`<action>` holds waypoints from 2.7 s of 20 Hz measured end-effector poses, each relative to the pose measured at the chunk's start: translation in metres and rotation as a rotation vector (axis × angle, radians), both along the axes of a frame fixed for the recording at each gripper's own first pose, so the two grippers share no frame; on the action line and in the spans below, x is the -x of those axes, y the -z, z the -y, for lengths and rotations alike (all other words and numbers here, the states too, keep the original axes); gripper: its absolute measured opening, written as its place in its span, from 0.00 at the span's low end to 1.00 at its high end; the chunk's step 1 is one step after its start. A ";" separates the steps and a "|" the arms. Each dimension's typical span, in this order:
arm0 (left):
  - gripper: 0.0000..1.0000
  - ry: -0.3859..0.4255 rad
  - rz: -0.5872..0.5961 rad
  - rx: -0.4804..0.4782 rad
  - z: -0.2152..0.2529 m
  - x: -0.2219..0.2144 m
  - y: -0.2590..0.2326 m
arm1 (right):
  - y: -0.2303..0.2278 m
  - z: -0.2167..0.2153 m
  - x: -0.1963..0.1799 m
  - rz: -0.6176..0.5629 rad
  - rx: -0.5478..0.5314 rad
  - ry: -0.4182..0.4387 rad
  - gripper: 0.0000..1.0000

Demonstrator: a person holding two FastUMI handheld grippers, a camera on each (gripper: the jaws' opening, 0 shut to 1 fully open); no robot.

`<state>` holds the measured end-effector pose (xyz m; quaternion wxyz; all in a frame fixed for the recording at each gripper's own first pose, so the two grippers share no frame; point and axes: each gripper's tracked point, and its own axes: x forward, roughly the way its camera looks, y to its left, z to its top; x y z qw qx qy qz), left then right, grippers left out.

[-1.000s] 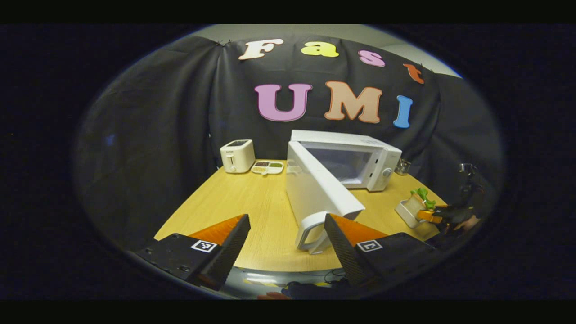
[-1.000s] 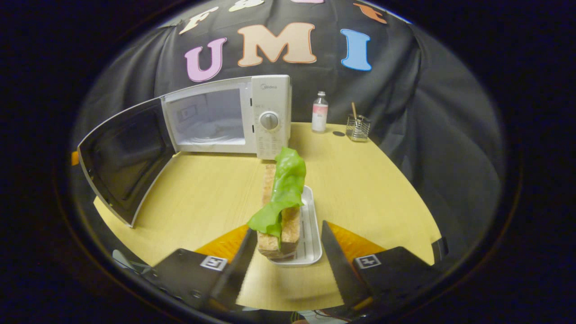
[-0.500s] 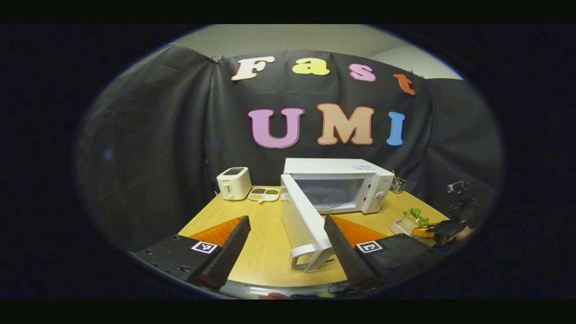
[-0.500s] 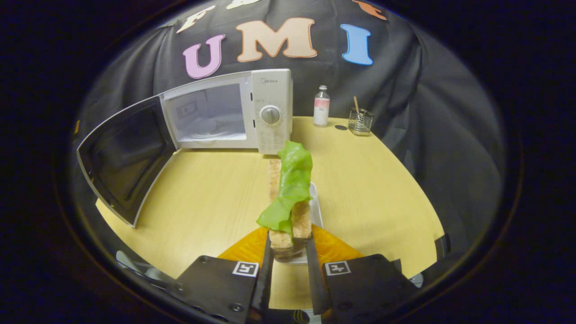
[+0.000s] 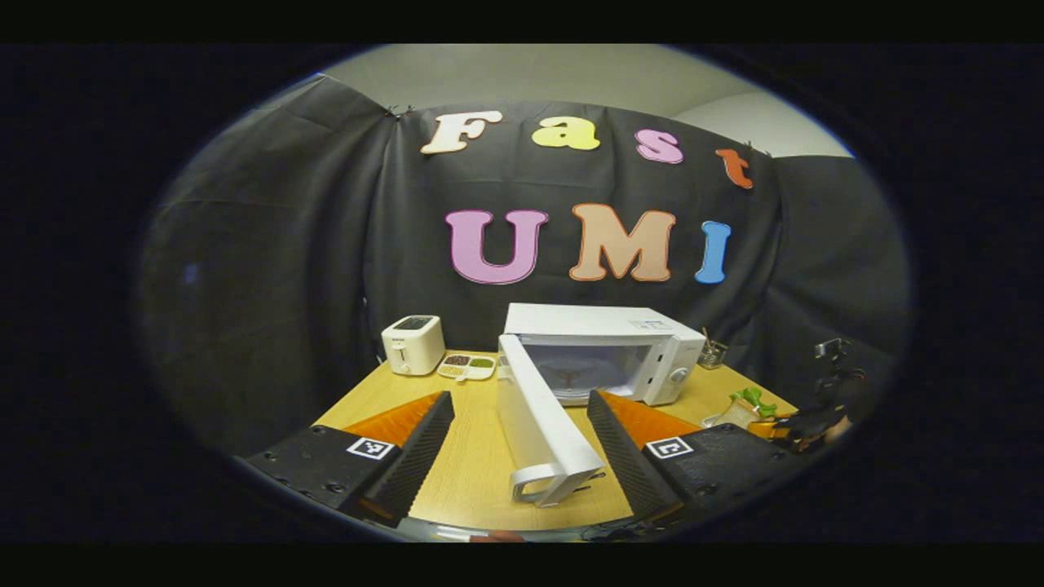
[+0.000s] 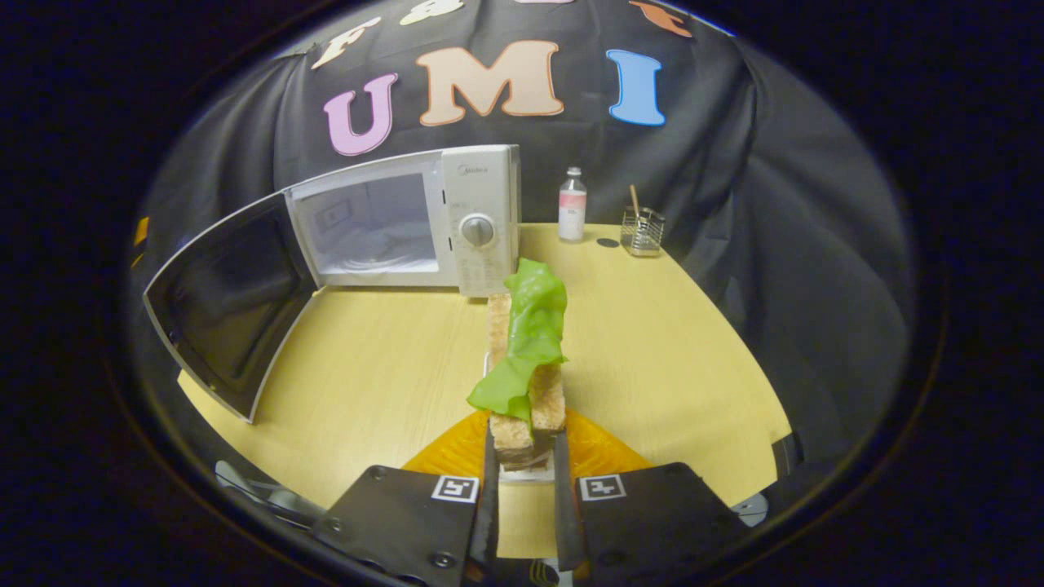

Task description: Open the microwave oven with the left hand, put the food in, and close the microwave oven.

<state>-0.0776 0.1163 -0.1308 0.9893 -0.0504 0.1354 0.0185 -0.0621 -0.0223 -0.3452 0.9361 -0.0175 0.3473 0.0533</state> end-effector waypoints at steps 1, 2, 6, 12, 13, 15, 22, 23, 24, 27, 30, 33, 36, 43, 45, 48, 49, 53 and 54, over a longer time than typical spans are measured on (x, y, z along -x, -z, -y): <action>0.96 0.014 0.008 -0.002 0.002 -0.003 -0.001 | -0.007 0.000 -0.003 0.008 0.000 -0.003 0.24; 0.96 0.023 0.014 -0.008 0.004 -0.005 0.000 | -0.012 0.001 -0.005 0.017 -0.002 -0.004 0.24; 0.98 0.035 0.034 0.010 0.005 -0.009 -0.002 | -0.038 -0.015 -0.019 0.041 -0.056 -0.003 0.30; 0.96 0.062 0.050 -0.037 -0.004 -0.001 -0.003 | -0.046 -0.073 -0.042 -0.023 -0.247 0.019 0.30; 0.96 0.067 0.050 -0.044 -0.007 0.001 -0.001 | -0.047 -0.086 -0.047 -0.034 -0.286 0.022 0.30; 0.96 0.069 0.043 -0.053 -0.016 0.007 0.002 | -0.046 -0.118 -0.058 -0.071 -0.398 0.042 0.30; 0.95 0.027 0.028 -0.157 -0.069 0.035 0.010 | -0.027 -0.212 -0.113 -0.199 -0.722 0.245 0.30; 0.94 0.028 0.023 -0.163 -0.073 0.039 0.011 | -0.026 -0.225 -0.120 -0.208 -0.752 0.262 0.30; 0.95 0.027 0.016 -0.158 -0.077 0.042 0.014 | -0.023 -0.235 -0.124 -0.216 -0.774 0.278 0.30; 0.95 0.010 -0.012 -0.126 -0.090 0.051 0.024 | -0.010 -0.265 -0.144 -0.236 -0.788 0.325 0.30; 0.95 0.002 -0.028 -0.116 -0.100 0.056 0.033 | -0.007 -0.290 -0.168 -0.233 -0.810 0.358 0.30; 0.95 0.007 -0.048 -0.096 -0.100 0.061 0.043 | -0.001 -0.304 -0.191 -0.221 -0.818 0.415 0.30; 0.95 0.049 -0.068 -0.062 -0.086 0.064 0.053 | 0.005 -0.318 -0.212 -0.198 -0.841 0.486 0.30; 0.96 0.050 -0.106 -0.055 -0.102 0.064 0.067 | 0.026 -0.347 -0.255 -0.169 -0.843 0.535 0.30; 0.95 0.024 -0.126 -0.040 -0.112 0.065 0.074 | 0.028 -0.351 -0.268 -0.158 -0.861 0.548 0.30; 0.95 0.015 -0.145 -0.028 -0.116 0.062 0.078 | 0.033 -0.354 -0.283 -0.155 -0.886 0.571 0.30; 0.95 0.019 -0.143 -0.031 -0.117 0.059 0.076 | 0.034 -0.351 -0.290 -0.133 -0.876 0.578 0.30; 0.95 0.037 -0.144 -0.041 -0.115 0.047 0.077 | 0.039 -0.345 -0.292 -0.113 -0.817 0.584 0.22; 0.95 0.037 -0.141 -0.040 -0.114 0.045 0.077 | 0.039 -0.344 -0.292 -0.112 -0.811 0.583 0.24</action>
